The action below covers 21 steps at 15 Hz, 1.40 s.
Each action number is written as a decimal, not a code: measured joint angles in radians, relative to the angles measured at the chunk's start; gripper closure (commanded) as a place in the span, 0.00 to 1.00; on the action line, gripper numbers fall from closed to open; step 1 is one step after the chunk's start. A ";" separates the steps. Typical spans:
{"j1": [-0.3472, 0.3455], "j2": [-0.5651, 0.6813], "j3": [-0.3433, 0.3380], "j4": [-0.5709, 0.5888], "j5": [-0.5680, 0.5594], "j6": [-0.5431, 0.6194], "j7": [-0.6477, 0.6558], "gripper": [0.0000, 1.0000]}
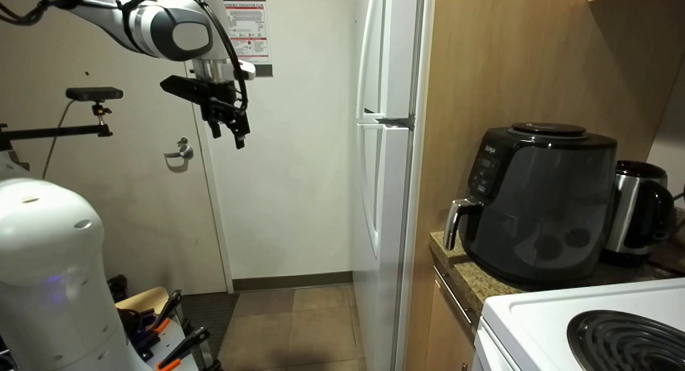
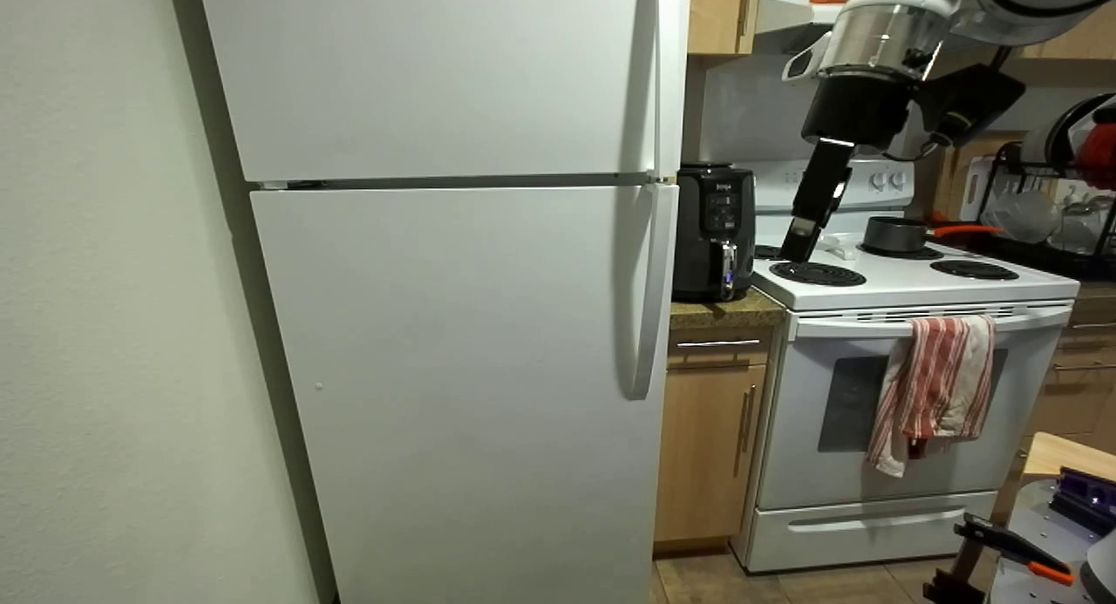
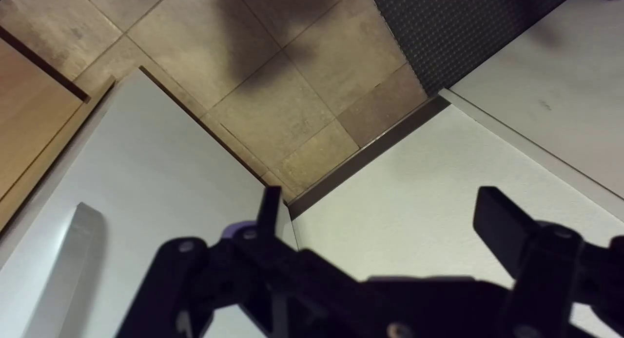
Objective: Open the top door on the fridge
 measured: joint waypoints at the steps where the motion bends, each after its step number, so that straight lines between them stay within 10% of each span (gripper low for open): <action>1: 0.000 0.000 0.000 0.000 0.000 0.000 0.000 0.00; 21: -0.059 0.009 -0.018 0.059 -0.039 0.013 0.000 0.00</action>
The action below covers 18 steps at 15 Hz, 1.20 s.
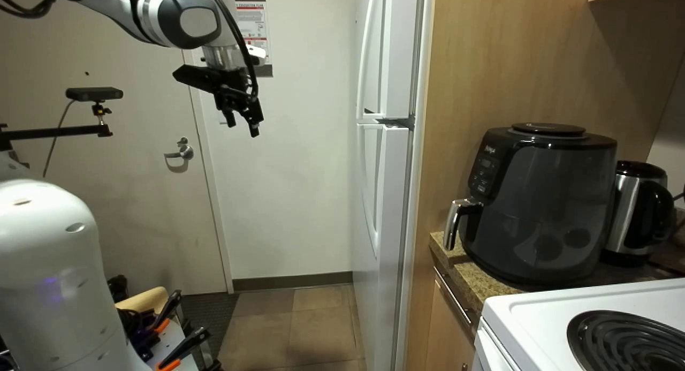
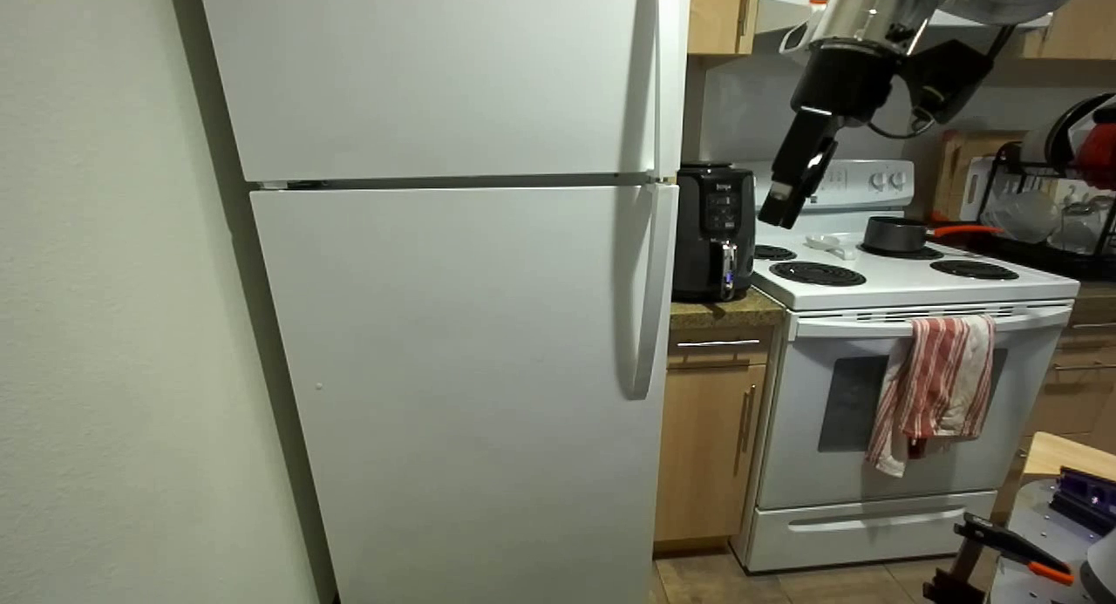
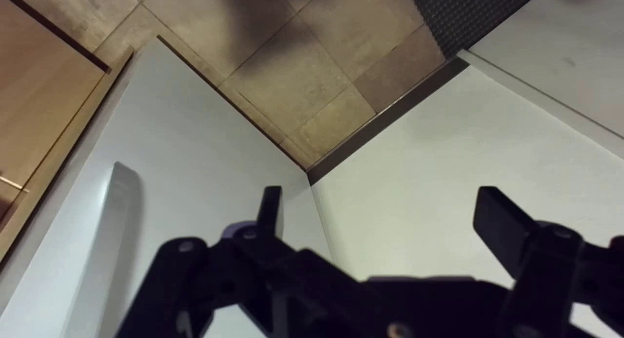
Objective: Open the top door on the fridge
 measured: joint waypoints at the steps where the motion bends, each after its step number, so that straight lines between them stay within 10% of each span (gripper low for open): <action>1: -0.014 0.007 -0.008 0.019 -0.010 0.005 0.000 0.00; 18: -0.162 0.316 -0.039 0.372 -0.351 0.120 0.001 0.00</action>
